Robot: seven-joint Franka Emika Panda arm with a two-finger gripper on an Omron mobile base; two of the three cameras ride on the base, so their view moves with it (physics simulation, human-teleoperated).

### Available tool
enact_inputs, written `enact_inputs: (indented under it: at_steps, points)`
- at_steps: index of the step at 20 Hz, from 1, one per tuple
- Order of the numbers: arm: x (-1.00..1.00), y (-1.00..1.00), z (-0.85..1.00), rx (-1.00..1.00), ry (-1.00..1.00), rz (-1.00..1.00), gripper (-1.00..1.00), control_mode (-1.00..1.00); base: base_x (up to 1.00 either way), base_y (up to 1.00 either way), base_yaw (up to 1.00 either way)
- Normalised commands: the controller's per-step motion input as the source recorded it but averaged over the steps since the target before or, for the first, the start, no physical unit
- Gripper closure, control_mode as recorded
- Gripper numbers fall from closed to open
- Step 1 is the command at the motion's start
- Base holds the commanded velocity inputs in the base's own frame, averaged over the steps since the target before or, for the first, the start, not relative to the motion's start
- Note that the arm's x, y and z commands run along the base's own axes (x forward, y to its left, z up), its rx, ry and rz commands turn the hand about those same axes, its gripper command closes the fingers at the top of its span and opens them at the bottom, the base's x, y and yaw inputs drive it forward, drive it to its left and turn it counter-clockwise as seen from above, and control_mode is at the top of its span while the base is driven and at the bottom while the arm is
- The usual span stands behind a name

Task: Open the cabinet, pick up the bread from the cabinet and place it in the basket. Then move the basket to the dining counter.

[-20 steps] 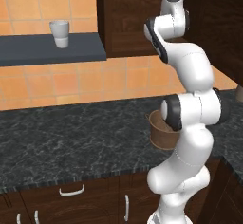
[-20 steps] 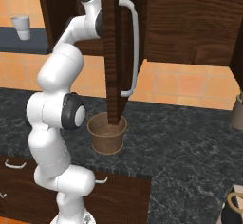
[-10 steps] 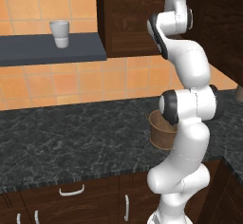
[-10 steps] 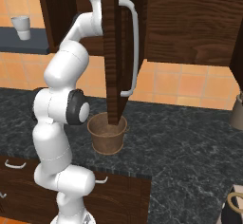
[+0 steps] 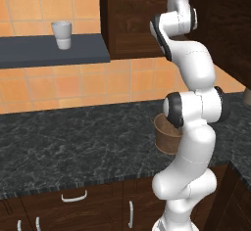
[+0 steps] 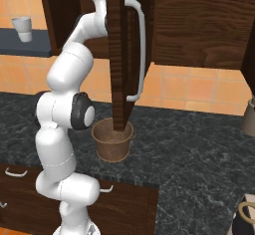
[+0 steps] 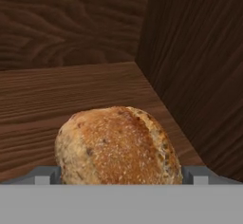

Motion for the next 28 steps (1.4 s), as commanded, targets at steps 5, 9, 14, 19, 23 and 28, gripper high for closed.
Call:
enact_inputs:
  at_steps: [5, 9, 14, 19, 23, 28]
  points:
    - [0.0, 0.01, -0.04, 0.0, 0.0, 0.0, 1.0, -1.0, 0.0, 0.0, 0.0]
    - [0.0, 0.31, 0.0, -0.16, -0.05, 0.0, 1.0, -1.0, 0.0, 0.0, 0.0]
    - [-0.05, 0.28, -0.04, -0.22, -0.08, 0.01, 1.0, -1.0, 0.0, 0.0, 0.0]
    - [-0.48, 0.2, -0.06, -0.14, -0.02, 0.0, 1.0, -1.0, 0.0, 0.0, 0.0]
    - [-1.0, 0.4, 0.14, -0.03, -0.03, 0.01, 1.0, -1.0, 0.0, 0.0, 0.0]
    - [-1.0, 0.62, 0.01, 0.0, 0.0, 0.01, 1.0, -1.0, 0.0, 0.0, 0.0]
